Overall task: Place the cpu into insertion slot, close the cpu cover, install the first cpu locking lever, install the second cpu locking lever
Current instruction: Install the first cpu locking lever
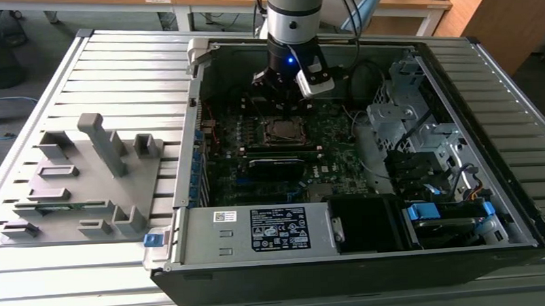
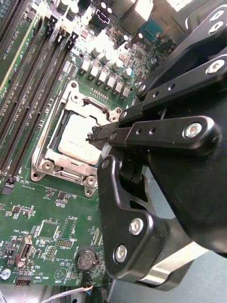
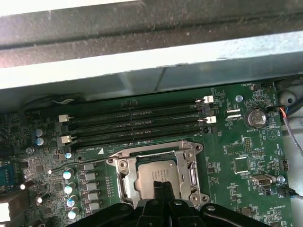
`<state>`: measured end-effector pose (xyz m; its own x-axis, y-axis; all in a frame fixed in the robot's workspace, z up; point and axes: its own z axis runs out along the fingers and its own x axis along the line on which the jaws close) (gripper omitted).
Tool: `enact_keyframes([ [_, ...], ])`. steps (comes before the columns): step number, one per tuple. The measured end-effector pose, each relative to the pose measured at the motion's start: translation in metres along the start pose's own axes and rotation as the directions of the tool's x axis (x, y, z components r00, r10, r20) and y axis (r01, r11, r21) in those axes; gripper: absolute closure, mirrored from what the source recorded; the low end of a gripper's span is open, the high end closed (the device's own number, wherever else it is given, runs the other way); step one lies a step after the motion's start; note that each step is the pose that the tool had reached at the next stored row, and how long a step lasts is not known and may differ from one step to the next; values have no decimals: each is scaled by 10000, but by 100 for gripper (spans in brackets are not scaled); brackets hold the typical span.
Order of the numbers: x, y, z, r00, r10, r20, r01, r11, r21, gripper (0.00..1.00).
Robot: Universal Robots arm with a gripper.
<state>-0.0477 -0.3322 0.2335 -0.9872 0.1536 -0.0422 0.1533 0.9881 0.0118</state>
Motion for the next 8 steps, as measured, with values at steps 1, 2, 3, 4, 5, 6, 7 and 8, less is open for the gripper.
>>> enact_keyframes([
  [1,0,1,-1,10000,0,2,0,10000,-4,90],
  [2,0,1,0,10000,0,2,0,10000,-5,90],
  [3,0,1,0,10000,1,3,-1,10000,-7,90],
  [4,0,1,0,10000,0,3,0,10000,-7,90],
  [5,0,1,-1,10000,0,3,0,10000,-6,90],
  [6,3,0,-1,10000,0,1,0,10000,-6,90],
  [7,15,-2,0,10000,1,2,-1,10000,-4,90],
  [8,33,-5,2,10000,1,2,-1,10000,-3,90],
])
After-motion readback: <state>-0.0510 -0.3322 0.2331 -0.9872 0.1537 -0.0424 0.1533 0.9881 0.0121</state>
